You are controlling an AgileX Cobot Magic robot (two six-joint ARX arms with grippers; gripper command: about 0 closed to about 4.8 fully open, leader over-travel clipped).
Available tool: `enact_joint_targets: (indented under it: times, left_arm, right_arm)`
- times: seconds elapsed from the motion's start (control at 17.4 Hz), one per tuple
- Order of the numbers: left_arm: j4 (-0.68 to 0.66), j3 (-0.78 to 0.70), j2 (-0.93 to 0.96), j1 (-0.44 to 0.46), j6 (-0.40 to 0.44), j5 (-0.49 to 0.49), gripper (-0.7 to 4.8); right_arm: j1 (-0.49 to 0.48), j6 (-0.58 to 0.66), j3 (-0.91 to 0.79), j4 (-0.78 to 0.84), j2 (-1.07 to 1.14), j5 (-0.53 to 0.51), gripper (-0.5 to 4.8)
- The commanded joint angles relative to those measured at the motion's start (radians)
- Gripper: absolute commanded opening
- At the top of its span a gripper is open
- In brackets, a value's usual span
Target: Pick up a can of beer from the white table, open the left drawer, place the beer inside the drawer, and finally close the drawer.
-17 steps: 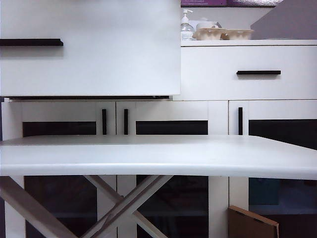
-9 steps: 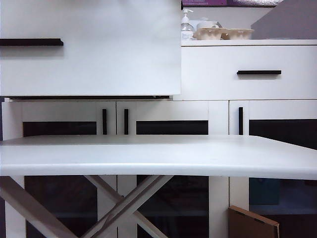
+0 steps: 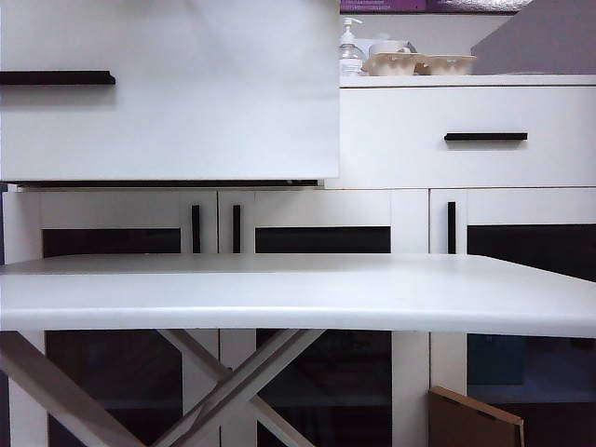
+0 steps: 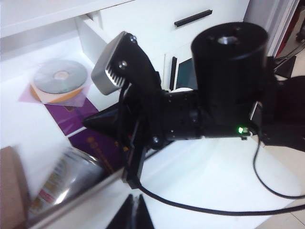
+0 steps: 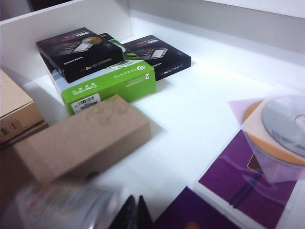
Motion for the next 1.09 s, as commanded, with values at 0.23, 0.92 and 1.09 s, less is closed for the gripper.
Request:
enact_joint_targets:
  times: [0.23, 0.92, 1.09]
  left_arm:
    - [-0.029, 0.004, -0.009, 0.000, 0.003, -0.004, -0.05]
    - [0.477, -0.748, -0.370, 0.000, -0.131, -0.116, -0.05]
    - [0.665, -0.986, -0.460, 0.000, -0.132, -0.225, -0.05]
  right_arm:
    - [-0.005, 0.000, 0.006, -0.099, -0.152, 0.066, -0.04]
    - [-0.004, 0.071, 0.006, -0.410, -0.494, 0.087, -0.04]
    - [-0.002, 0.121, 0.006, -0.539, -0.496, 0.078, -0.04]
